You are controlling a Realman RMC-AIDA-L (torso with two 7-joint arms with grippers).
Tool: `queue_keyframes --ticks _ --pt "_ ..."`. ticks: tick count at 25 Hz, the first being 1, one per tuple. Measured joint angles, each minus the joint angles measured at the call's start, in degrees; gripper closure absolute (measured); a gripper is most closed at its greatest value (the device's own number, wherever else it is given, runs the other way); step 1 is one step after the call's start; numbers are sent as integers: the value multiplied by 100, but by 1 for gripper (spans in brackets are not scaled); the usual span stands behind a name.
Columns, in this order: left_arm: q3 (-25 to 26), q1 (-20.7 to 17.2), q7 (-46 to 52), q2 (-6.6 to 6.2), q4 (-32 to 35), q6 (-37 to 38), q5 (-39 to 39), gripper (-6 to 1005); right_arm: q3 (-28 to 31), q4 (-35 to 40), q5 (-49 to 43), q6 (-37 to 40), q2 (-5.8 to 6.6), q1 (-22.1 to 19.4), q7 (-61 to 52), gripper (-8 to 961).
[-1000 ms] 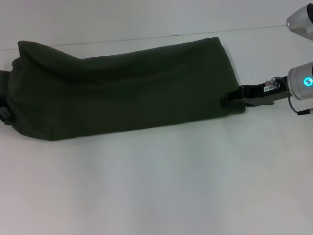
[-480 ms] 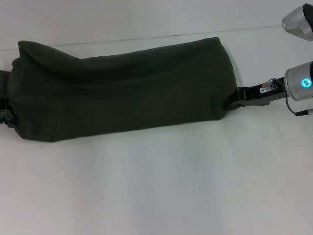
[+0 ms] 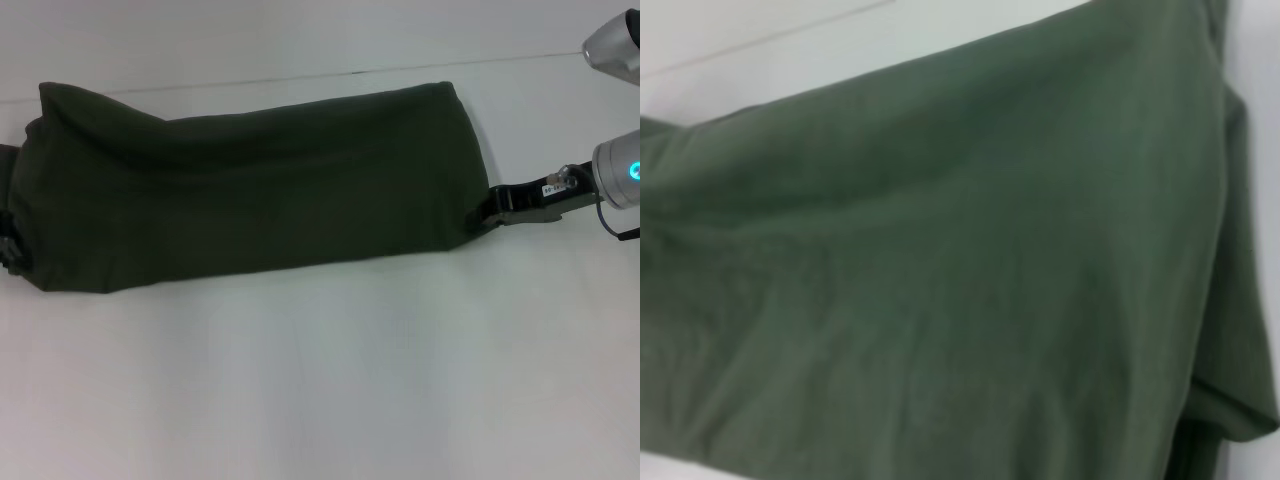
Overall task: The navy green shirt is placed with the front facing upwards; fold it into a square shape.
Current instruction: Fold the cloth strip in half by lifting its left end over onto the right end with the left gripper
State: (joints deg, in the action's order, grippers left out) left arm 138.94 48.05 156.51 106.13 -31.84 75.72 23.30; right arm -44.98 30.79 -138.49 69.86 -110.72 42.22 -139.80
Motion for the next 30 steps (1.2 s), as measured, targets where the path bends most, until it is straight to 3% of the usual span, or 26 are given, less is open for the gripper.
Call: queue_keyframes --ticks 4,11,19,30 --pt "-44 -18 -73 -16 -24 354 -1 942 0 217 -198 492 0 -35 -33 938" --pt "-128 -136 -211 -16 -61 958 -18 940 -13 612 -958 1249 -141 -45 -128 937" --pt "-275 -340 -228 -8 -474 1945 -287 938 -209 978 -1408 2086 -218 -54 -133 935" --pt "-246 -369 -212 -71 -496 2336 -1176 936 -432 1083 -1779 2423 -162 -81 -106 933"
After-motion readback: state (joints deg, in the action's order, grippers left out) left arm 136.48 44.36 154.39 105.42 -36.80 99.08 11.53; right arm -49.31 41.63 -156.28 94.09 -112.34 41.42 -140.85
